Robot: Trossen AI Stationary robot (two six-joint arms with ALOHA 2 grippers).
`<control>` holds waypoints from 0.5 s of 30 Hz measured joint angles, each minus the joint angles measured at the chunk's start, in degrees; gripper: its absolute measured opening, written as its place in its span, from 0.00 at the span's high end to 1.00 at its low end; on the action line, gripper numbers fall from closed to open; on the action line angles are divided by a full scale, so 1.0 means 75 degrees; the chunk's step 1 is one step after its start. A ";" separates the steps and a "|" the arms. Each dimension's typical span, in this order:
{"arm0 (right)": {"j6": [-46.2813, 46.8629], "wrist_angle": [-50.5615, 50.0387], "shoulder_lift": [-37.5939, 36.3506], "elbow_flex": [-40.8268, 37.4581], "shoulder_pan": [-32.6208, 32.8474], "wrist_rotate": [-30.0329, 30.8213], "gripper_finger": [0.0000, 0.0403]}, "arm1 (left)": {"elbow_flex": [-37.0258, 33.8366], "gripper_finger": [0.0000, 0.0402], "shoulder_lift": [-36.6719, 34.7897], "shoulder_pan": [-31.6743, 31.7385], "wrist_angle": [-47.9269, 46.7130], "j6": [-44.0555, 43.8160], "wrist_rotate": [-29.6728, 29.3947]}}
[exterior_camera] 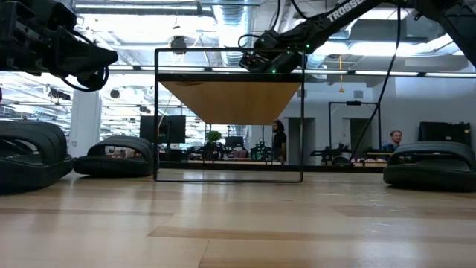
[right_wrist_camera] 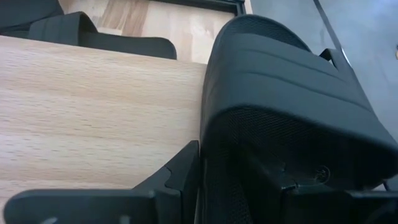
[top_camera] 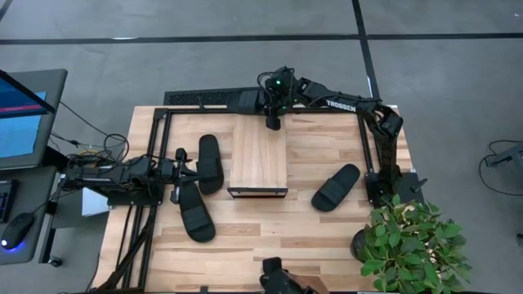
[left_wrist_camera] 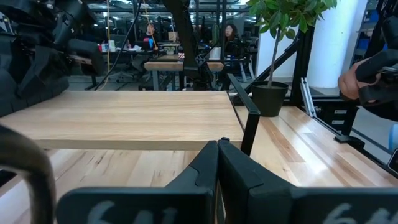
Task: Pick and place slides into the shelf
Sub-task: Put the black slide on the shelf
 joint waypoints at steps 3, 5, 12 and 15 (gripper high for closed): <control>0.0006 -0.0044 -0.0003 0.0006 0.0003 0.0100 0.75 | -0.0003 1.00 0.0000 0.0000 0.0000 0.0041 0.0003; 0.0000 -0.0081 -0.0006 0.0006 0.0003 0.0126 0.75 | -0.0002 1.00 0.0000 -0.0001 0.0001 0.0016 0.0001; 0.0003 -0.0121 -0.0009 0.0006 0.0003 0.0150 0.75 | -0.0001 1.00 0.0000 0.0000 0.0000 0.0042 0.0000; -0.0030 -0.0131 -0.0009 0.0006 0.0003 0.0156 0.75 | 0.0000 1.00 0.0000 0.0000 0.0003 0.0023 0.0003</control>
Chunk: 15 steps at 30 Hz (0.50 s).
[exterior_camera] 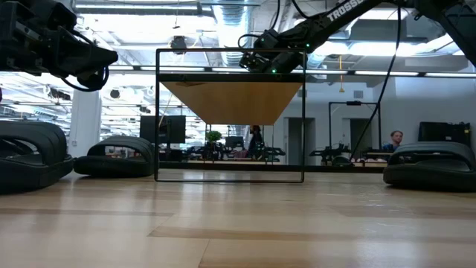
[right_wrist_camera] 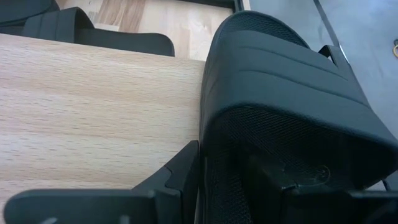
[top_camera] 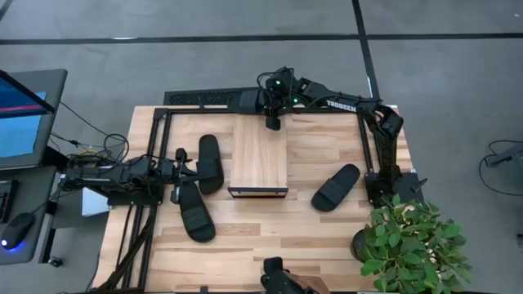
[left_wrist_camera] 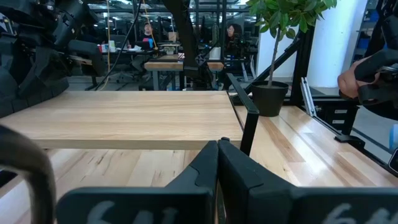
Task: Pick and place slides into the shelf
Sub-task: Put the black slide on the shelf
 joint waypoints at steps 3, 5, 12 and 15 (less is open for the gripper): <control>-0.0012 -0.0017 0.0000 0.0000 0.0000 0.0012 0.75 | -0.0002 1.00 0.0000 -0.0002 -0.0002 0.0040 -0.0002; -0.0020 -0.0075 -0.0029 0.0000 -0.0004 0.0018 0.75 | -0.0003 1.00 0.0000 0.0000 -0.0001 0.0026 -0.0003; -0.0035 -0.0336 -0.0301 -0.0026 0.0033 0.0175 0.75 | -0.0003 1.00 0.0000 -0.0002 -0.0003 0.0022 -0.0001; -0.0059 -0.0359 -0.0382 -0.0026 0.0029 0.0163 0.75 | -0.0001 1.00 0.0000 0.0000 -0.0002 -0.0003 0.0000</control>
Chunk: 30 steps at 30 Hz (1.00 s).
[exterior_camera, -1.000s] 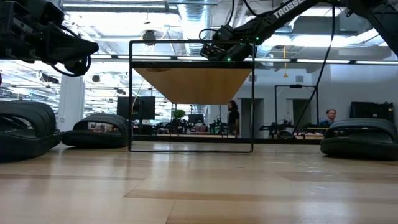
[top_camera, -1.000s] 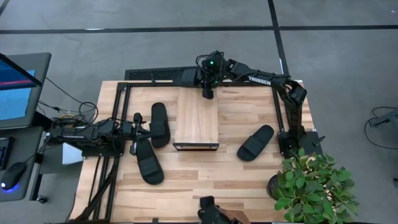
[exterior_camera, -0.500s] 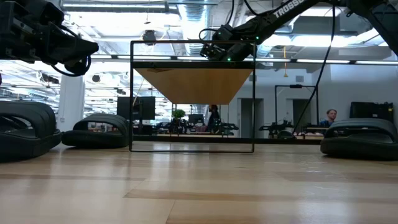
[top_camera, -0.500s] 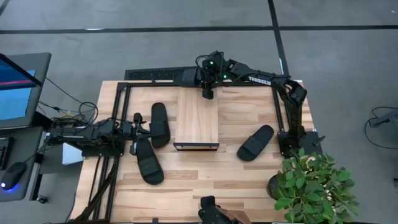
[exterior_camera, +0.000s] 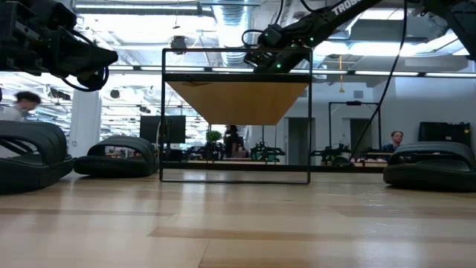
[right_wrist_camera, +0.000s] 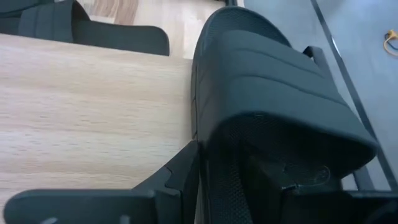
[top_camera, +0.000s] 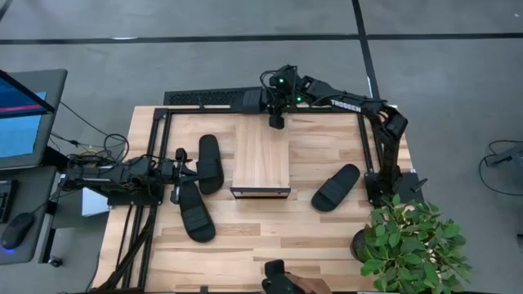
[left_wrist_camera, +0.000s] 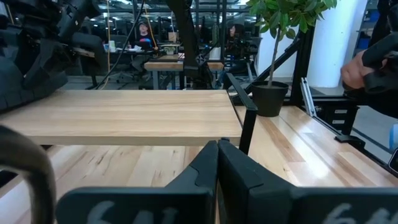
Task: Pick and place slides into the shelf
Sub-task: Put the black slide on the shelf
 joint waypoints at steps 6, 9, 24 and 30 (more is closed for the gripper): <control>-0.0095 -0.0127 -0.0008 0.0000 -0.0003 0.0110 0.75 | 0.0001 1.00 0.0000 -0.0002 -0.0001 0.0010 0.0000; -0.0104 -0.0131 -0.0008 0.0000 0.0000 0.0233 0.75 | -0.0002 1.00 0.0000 -0.0002 0.0000 -0.0028 -0.0001; -0.0165 -0.0135 -0.0017 0.0003 0.0006 0.0429 0.75 | -0.0001 1.00 0.0001 -0.0001 0.0001 -0.0032 -0.0002; -0.0186 -0.0130 -0.0020 0.0004 0.0007 0.0577 0.75 | -0.0002 1.00 0.0002 0.0000 0.0000 0.0013 0.0000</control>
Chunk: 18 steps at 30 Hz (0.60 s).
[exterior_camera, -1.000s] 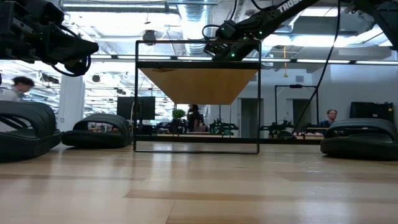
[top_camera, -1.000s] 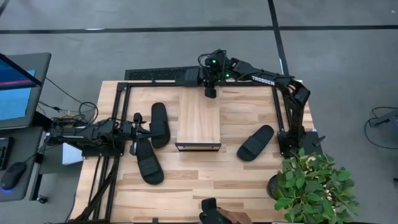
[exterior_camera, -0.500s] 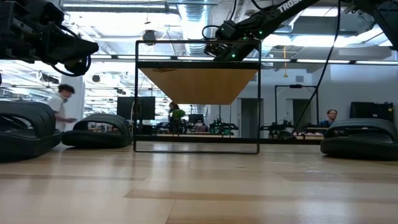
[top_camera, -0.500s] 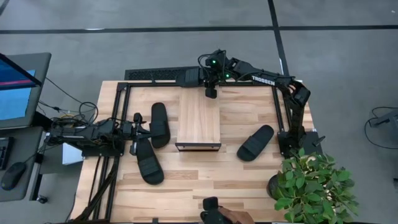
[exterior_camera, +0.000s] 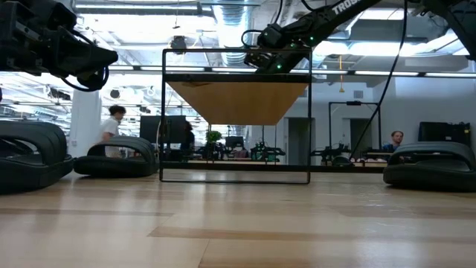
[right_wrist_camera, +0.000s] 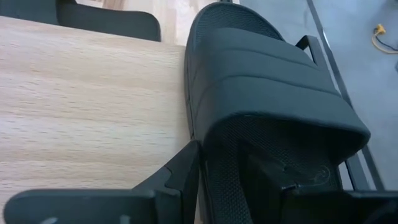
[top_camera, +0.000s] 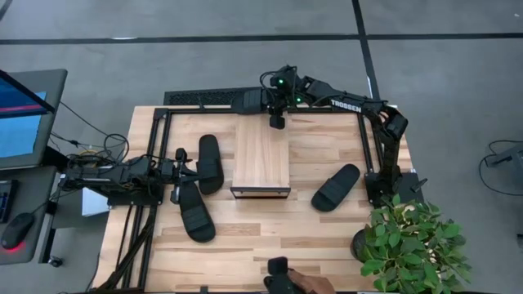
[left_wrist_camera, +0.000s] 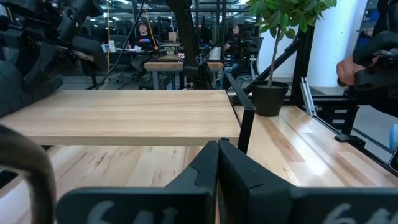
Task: Pick and place slides into the shelf
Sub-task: Put the black slide on the shelf
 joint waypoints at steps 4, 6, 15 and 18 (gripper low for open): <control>-0.0055 -0.0014 0.0000 0.0002 0.0010 0.0284 0.75 | 0.0000 1.00 0.0000 0.0000 0.0000 0.0015 -0.0002; -0.0055 -0.0014 -0.0003 0.0002 0.0013 0.0328 0.75 | 0.0000 1.00 -0.0001 -0.0001 0.0000 0.0030 -0.0001; -0.0184 0.0004 -0.0003 0.0008 0.0022 0.0461 0.75 | 0.0000 1.00 -0.0003 0.0000 0.0000 0.0037 -0.0001; -0.0292 0.0013 -0.0003 0.0008 0.0022 0.0602 0.75 | 0.0003 1.00 -0.0003 0.0000 0.0000 -0.0012 -0.0002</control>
